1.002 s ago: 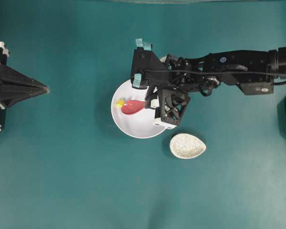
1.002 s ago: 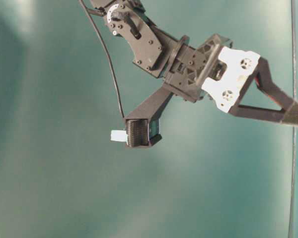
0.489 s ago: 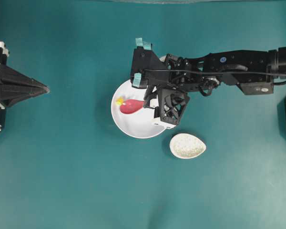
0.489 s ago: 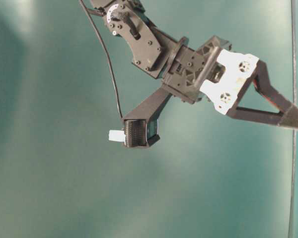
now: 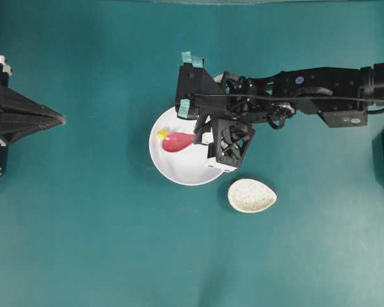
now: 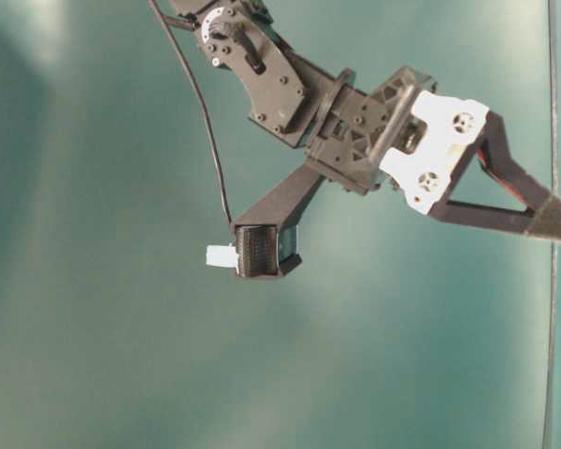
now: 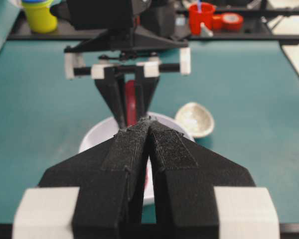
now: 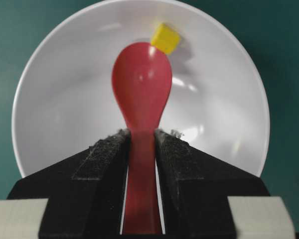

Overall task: Scoop the yellow hexagonal prism block from the bowl with a spoon using the right arm.
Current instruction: 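Push the spoon under the yellow block along the bowl bottom, then lift the spoon carrying the yellow block up out of the bowl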

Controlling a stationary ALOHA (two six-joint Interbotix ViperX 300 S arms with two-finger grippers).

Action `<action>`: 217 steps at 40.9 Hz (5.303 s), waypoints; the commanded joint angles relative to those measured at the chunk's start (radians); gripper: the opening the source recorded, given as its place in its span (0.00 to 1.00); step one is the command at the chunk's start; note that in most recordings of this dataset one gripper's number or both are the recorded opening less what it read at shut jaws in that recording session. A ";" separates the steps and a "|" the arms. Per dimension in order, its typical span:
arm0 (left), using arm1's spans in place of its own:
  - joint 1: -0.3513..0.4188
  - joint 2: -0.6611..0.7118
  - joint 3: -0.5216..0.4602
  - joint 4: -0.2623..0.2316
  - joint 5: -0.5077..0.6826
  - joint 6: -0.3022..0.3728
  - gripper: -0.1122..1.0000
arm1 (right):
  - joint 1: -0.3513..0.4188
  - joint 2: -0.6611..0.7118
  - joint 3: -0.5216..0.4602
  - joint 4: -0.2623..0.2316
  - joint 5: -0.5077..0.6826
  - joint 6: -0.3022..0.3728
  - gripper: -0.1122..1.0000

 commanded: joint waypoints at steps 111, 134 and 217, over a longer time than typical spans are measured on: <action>0.002 0.005 -0.031 0.003 -0.009 0.000 0.10 | -0.003 -0.020 0.002 -0.048 0.137 0.150 0.30; 0.002 0.003 -0.031 0.003 -0.011 -0.002 0.10 | 0.012 0.021 -0.021 -0.048 0.091 0.147 0.30; 0.002 0.000 -0.032 0.003 -0.011 -0.002 0.10 | 0.014 -0.342 0.032 -0.057 -0.023 0.135 0.30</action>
